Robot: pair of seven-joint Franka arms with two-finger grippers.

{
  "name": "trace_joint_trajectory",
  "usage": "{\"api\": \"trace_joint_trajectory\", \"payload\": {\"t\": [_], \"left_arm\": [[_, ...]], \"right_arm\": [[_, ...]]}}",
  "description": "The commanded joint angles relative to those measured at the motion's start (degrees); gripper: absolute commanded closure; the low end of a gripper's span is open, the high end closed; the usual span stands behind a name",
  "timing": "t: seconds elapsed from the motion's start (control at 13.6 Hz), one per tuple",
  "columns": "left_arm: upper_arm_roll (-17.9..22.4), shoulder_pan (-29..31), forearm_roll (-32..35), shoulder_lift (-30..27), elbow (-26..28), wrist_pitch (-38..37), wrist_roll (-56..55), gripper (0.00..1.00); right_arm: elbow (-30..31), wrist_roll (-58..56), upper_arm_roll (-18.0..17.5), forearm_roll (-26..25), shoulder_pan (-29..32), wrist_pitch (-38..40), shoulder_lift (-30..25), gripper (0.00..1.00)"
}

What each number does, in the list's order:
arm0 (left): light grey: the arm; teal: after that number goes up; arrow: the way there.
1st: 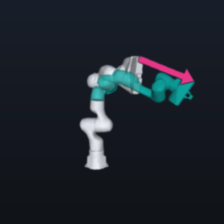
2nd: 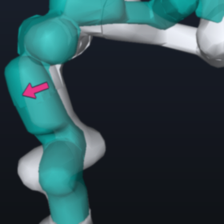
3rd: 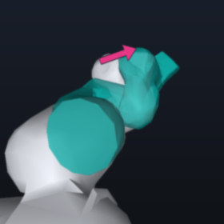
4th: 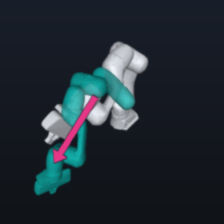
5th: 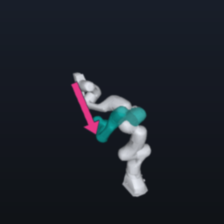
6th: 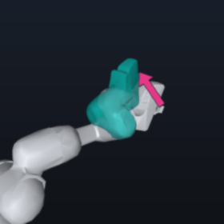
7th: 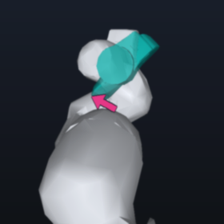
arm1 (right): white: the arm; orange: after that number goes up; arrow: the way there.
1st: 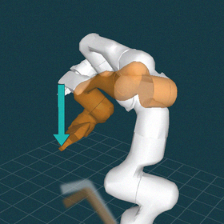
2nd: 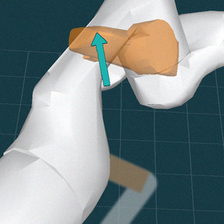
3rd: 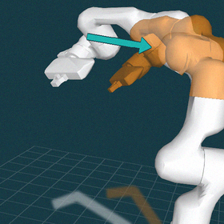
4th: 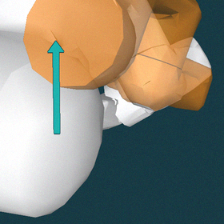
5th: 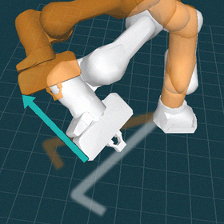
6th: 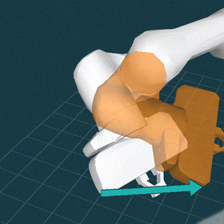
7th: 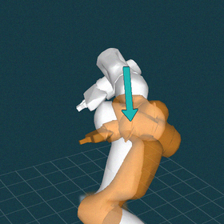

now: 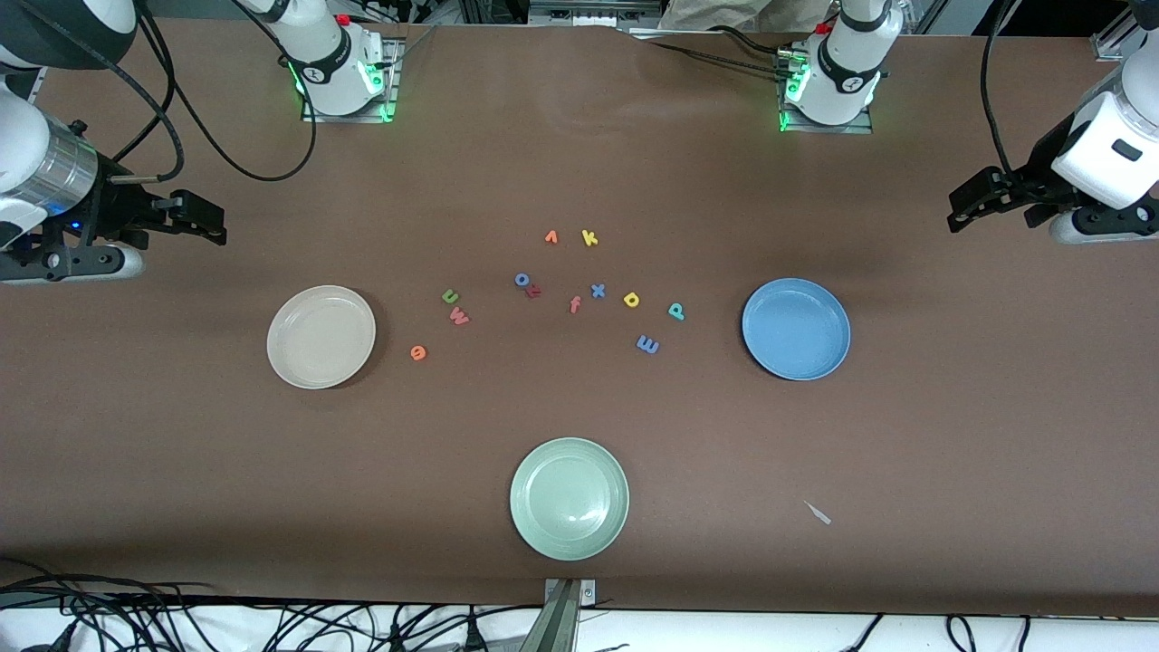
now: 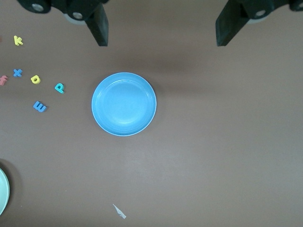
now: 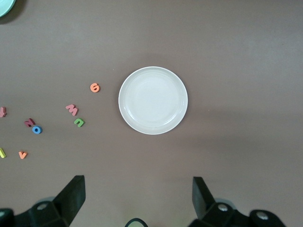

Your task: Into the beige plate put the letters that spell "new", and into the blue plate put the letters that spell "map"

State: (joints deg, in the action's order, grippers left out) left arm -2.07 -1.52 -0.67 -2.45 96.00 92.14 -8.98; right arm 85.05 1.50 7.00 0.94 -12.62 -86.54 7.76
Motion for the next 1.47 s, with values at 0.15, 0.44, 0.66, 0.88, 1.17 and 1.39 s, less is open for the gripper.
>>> {"api": "trace_joint_trajectory", "payload": {"t": [0.15, 0.44, 0.66, 0.88, 1.17, 1.39], "left_arm": [[-0.48, 0.28, 0.84, -0.1, 0.06, 0.59, 0.81, 0.0], [-0.48, 0.2, 0.93, 0.17, -0.2, 0.59, 0.72, 0.0], [-0.48, -0.24, 0.84, 0.26, -0.2, 0.59, 0.37, 0.0], [-0.57, -0.24, 0.84, 0.26, -0.2, 0.59, 0.28, 0.0], [-0.57, -0.33, 0.84, 0.26, -0.2, 0.59, 0.28, 0.0], [-0.57, -0.33, 0.84, 0.26, -0.2, 0.67, 0.28, 0.0]], "right_arm": [[-0.14, -0.26, -0.94, 0.2, 0.23, 0.5, -0.55, 0.0], [0.03, -0.44, -0.85, 0.29, 0.23, 0.85, -0.64, 0.0], [0.21, -0.45, -0.94, 0.64, 0.23, 0.94, -0.82, 0.0], [0.56, -0.36, -1.29, 0.73, 0.23, 0.94, -1.08, 0.0], [0.65, -0.36, -1.2, 0.9, 0.23, 1.38, -1.52, 0.0], [0.65, -0.36, -1.29, 0.9, 0.23, 1.2, -1.52, 0.0]]}}
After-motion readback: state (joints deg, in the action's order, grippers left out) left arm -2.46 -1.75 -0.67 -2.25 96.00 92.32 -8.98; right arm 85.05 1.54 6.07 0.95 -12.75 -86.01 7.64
